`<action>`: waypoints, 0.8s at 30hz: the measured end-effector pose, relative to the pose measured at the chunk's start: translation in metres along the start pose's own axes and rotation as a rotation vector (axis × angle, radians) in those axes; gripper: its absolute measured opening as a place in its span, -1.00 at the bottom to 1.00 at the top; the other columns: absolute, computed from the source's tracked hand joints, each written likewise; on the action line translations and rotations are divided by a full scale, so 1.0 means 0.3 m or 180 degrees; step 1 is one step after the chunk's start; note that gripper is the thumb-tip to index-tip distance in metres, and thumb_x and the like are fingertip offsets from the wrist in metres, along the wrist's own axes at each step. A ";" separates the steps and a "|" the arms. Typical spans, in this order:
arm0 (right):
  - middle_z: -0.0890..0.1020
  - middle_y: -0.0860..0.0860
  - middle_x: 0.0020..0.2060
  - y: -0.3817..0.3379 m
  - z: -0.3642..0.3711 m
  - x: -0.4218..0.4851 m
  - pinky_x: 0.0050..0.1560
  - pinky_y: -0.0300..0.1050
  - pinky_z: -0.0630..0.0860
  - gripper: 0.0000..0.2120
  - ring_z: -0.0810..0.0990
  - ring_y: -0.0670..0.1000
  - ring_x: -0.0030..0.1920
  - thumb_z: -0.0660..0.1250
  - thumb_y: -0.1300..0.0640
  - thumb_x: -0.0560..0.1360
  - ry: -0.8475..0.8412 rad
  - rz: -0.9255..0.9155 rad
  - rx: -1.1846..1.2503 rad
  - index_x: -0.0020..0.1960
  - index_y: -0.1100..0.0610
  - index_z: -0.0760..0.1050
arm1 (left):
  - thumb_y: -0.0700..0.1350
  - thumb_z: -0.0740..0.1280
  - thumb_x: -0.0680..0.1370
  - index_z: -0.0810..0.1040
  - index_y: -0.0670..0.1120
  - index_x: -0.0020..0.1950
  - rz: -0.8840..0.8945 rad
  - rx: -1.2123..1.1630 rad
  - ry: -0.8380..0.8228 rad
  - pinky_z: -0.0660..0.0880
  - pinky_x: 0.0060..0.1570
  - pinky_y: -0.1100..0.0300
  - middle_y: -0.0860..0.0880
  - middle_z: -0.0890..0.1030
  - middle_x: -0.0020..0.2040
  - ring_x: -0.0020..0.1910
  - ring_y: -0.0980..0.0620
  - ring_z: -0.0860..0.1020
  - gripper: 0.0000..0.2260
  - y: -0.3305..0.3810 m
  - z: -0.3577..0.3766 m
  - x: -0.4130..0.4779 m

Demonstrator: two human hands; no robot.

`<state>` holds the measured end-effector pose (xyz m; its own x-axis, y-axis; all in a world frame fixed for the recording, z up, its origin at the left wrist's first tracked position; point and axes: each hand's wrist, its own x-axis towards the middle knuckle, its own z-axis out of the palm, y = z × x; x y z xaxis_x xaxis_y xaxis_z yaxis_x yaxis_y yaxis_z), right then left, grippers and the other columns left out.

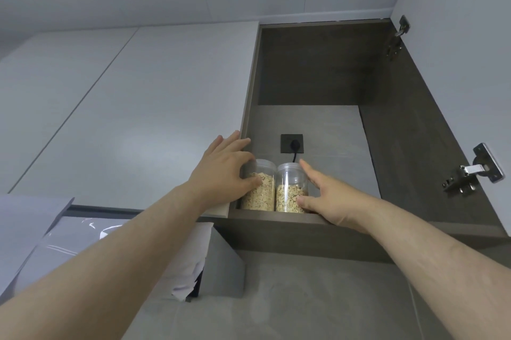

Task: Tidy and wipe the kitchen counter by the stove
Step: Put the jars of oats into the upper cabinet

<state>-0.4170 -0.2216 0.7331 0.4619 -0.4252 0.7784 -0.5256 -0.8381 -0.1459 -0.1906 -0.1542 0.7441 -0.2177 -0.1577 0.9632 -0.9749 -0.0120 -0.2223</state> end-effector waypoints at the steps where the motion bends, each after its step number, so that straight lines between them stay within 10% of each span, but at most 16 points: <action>1: 0.15 -0.07 0.56 -0.001 0.001 -0.001 0.33 -0.24 0.20 -0.19 0.22 -0.01 0.52 0.33 0.03 0.58 0.0008 0.0005 -0.0045 0.58 -0.21 -0.17 | 0.26 0.26 0.53 0.50 0.11 0.30 0.0007 0.0017 -0.0013 -0.28 0.47 0.07 0.10 0.17 0.57 0.58 0.05 -0.05 -0.59 -0.001 0.000 0.000; 11: 0.57 -0.10 0.19 -0.038 0.065 -0.132 0.07 -0.16 0.45 -0.65 0.54 -0.06 0.13 0.27 0.08 0.56 0.1325 -0.0138 -0.0237 0.33 -0.07 0.44 | 0.11 0.33 0.56 0.30 0.12 0.49 -0.0260 -0.1357 -0.0556 -0.04 0.51 0.03 0.10 0.12 0.58 0.58 0.06 -0.04 -0.49 0.032 -0.077 -0.091; 15: 0.59 -0.16 0.06 -0.033 0.119 -0.225 0.12 -0.15 0.42 -0.71 0.53 -0.05 0.13 0.28 0.07 0.55 0.1235 -0.0142 -0.0603 0.26 -0.05 0.50 | 0.05 0.34 0.55 0.47 0.12 0.36 -0.0071 -0.1817 -0.0582 0.39 0.03 0.32 0.15 0.47 0.31 0.27 0.14 0.43 -0.63 0.082 -0.134 -0.199; 19: 0.31 -0.18 0.46 -0.034 0.159 -0.322 0.53 -0.08 0.06 -0.51 0.17 -0.07 0.51 0.28 -0.02 0.55 0.0789 -0.0141 -0.1307 0.46 -0.08 0.32 | 0.13 0.32 0.52 0.50 0.16 0.29 0.0162 -0.1322 -0.1068 0.47 0.15 0.11 0.17 0.53 0.14 0.16 0.10 0.50 -0.65 0.139 -0.160 -0.280; 24: 0.43 -0.26 0.31 -0.080 0.147 -0.521 0.27 -0.35 0.22 -0.58 0.35 -0.23 0.33 0.30 0.08 0.56 0.0525 0.0135 -0.0777 0.41 -0.09 0.39 | 0.12 0.32 0.54 0.51 0.09 0.33 0.0192 -0.1422 -0.1038 0.40 0.23 0.22 0.15 0.53 0.29 0.26 0.15 0.46 -0.63 0.178 -0.185 -0.407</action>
<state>-0.4451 -0.1500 0.5880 0.3239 -0.3801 0.8664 -0.7075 -0.7053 -0.0449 -0.2187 -0.0809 0.6229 -0.3171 -0.4436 0.8383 -0.9016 0.4151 -0.1215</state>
